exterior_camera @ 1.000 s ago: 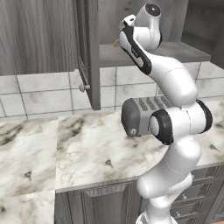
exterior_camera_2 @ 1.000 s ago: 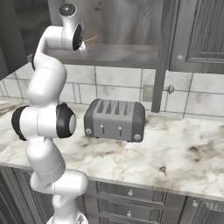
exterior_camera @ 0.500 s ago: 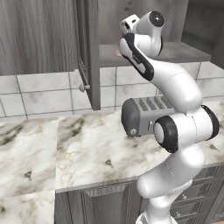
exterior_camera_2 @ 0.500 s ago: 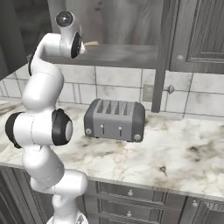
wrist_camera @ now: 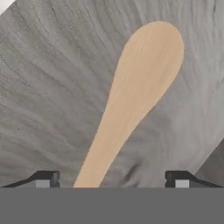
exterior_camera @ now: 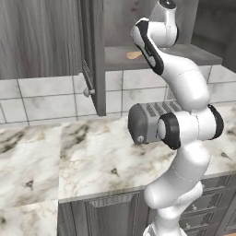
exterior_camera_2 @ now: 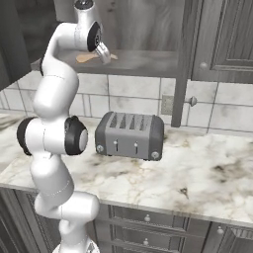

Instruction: Organize the utensils by type. Pick up the wooden spoons from the counter and place them in the open cabinet. Then pick up the metallic utensils from the counter and place them in the open drawer.

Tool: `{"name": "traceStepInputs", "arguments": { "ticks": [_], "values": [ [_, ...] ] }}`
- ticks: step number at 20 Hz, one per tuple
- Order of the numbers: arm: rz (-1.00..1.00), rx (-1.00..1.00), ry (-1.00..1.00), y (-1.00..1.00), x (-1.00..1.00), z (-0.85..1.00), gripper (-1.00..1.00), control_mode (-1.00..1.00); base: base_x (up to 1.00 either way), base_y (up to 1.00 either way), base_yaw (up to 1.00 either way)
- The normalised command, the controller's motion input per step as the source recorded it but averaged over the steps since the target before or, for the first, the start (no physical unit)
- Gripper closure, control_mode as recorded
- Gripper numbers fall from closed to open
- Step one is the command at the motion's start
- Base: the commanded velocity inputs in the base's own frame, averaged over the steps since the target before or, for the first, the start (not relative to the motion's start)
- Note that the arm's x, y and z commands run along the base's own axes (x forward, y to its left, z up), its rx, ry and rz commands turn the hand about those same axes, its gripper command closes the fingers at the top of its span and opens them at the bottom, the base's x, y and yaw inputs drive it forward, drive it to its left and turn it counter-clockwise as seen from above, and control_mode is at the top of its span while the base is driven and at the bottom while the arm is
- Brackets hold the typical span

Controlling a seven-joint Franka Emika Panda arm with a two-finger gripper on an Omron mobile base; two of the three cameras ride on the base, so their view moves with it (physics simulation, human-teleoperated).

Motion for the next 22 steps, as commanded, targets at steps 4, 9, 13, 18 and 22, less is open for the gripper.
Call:
{"name": "traceStepInputs", "arguments": {
  "ticks": [4,9,13,18,22],
  "values": [
    [0.05,-0.22,-0.03,-0.47,-0.30,-0.12,-1.00,-1.00,0.00,0.00,0.00],
    [0.01,-0.06,-0.36,-0.59,-0.64,-0.14,-1.00,-1.00,0.00,0.00,0.00],
    [0.00,0.00,-0.66,-0.87,-1.00,-0.93,-1.00,-1.00,0.00,0.00,0.00],
    [0.08,0.00,-0.53,-0.27,-1.00,-0.33,-1.00,-1.00,0.00,0.00,0.00],
    [0.16,-0.04,-0.03,0.23,-1.00,0.00,-1.00,-1.00,0.00,0.00,0.00]
  ]
}}
